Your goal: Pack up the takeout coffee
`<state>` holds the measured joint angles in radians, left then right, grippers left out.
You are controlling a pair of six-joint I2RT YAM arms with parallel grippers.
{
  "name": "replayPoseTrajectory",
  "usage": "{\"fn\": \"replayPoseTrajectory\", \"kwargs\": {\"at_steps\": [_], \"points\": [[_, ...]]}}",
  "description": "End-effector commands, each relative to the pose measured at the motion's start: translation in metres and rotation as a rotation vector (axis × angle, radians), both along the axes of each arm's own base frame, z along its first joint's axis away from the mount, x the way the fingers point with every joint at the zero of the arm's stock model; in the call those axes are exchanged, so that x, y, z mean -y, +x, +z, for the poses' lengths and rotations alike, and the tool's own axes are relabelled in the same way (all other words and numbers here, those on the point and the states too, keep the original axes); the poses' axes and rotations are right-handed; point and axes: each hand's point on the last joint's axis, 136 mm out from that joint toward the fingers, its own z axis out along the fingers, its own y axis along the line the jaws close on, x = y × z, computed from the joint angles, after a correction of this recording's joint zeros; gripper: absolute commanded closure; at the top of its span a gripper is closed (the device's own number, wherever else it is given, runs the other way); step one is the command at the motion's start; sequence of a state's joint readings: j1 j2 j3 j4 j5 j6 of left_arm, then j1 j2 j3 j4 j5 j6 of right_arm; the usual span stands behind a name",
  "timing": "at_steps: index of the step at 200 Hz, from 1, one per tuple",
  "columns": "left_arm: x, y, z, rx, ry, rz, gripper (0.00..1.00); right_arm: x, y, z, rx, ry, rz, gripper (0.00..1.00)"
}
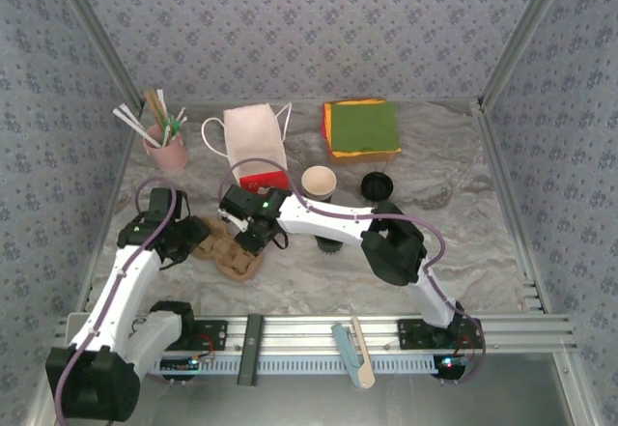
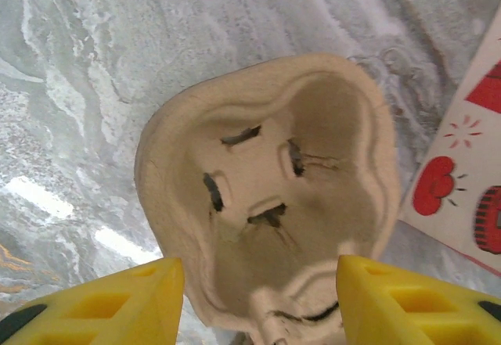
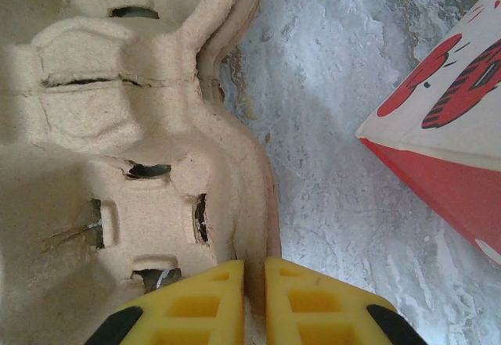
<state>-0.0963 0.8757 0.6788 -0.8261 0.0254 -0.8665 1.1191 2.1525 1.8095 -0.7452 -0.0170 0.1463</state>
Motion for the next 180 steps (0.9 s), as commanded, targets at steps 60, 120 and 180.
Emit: {"fn": "replayPoseTrajectory", "kwargs": {"at_steps": [60,120,180], "points": [[0.023,-0.031,0.003,-0.03,-0.149,0.011,0.45,0.005,-0.001,0.033,0.02,0.026,-0.033,0.9],[0.043,-0.057,-0.019,-0.092,-0.222,0.012,0.47,0.003,-0.002,0.039,0.003,0.041,-0.039,0.9],[0.056,-0.051,-0.029,-0.038,-0.282,0.006,0.49,0.002,-0.004,0.037,-0.014,0.042,-0.042,0.9]]}}
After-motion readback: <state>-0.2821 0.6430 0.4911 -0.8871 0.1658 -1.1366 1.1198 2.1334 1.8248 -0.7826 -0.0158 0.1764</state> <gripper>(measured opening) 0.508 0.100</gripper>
